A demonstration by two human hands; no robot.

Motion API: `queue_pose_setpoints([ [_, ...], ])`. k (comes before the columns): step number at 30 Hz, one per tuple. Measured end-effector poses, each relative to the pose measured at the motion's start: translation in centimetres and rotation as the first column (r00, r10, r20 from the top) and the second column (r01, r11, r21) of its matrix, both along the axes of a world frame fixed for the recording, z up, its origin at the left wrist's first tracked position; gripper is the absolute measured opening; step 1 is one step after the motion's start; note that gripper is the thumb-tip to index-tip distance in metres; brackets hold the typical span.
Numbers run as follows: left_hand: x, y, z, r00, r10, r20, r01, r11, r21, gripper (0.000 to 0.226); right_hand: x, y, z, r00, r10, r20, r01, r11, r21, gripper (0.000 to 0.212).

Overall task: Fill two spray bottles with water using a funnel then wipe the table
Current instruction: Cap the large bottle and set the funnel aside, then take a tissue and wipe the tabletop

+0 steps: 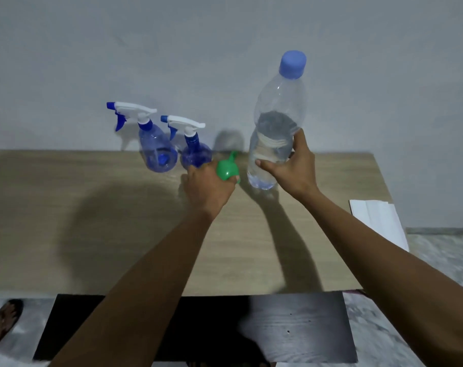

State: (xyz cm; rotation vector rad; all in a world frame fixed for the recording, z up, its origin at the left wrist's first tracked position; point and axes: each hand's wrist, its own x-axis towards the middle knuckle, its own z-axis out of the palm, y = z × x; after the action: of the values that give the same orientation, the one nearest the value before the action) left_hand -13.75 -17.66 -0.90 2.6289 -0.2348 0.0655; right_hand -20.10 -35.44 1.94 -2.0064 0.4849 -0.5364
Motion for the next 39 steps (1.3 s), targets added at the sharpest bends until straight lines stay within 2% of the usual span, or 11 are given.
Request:
queue_pose_setpoints([
  [5,1.9,-3.2,-1.6,0.992,0.027,-0.123,-0.027,1.000,-0.001,0.046,3.4,-1.7,-0.4,1.000,-0.026,0.016,0.026,1.000,-0.015,0.076],
  [11,3.6,-4.9,-2.7,0.991,0.045,-0.126,-0.042,0.999,0.025,0.044,5.1,-2.4,-1.9,0.999,-0.045,0.016,0.044,0.997,0.060,0.083],
  [15,4.5,-5.2,-3.3,0.992,0.039,-0.120,-0.032,0.997,0.063,0.042,5.3,-2.7,-2.3,1.000,0.008,0.023,-0.008,1.000,0.017,0.094],
  [20,5.1,-5.5,-4.0,0.987,0.045,-0.155,-0.037,0.998,0.053,0.042,5.3,-3.1,-2.6,0.999,0.050,0.020,-0.050,0.999,0.002,0.094],
  [27,4.8,-5.3,-4.5,0.990,0.047,-0.132,-0.039,0.997,0.062,0.047,5.8,-3.2,-2.6,0.995,0.095,0.007,-0.095,0.995,0.027,0.097],
  [33,2.7,-4.3,-3.7,0.996,0.025,-0.084,-0.023,0.999,0.026,0.048,3.2,-3.0,-4.7,0.990,0.066,-0.122,-0.054,0.993,0.101,0.110],
  [36,0.2,-3.5,-3.2,0.998,-0.017,-0.053,0.019,0.999,0.038,0.051,-0.2,-2.8,-5.5,0.985,-0.006,-0.170,0.026,0.993,0.112,0.104],
  [39,-2.9,-3.3,-3.2,0.989,-0.148,0.009,0.147,0.985,0.089,0.052,-4.5,-2.8,-5.7,0.985,-0.067,-0.161,0.079,0.994,0.074,0.085],
])
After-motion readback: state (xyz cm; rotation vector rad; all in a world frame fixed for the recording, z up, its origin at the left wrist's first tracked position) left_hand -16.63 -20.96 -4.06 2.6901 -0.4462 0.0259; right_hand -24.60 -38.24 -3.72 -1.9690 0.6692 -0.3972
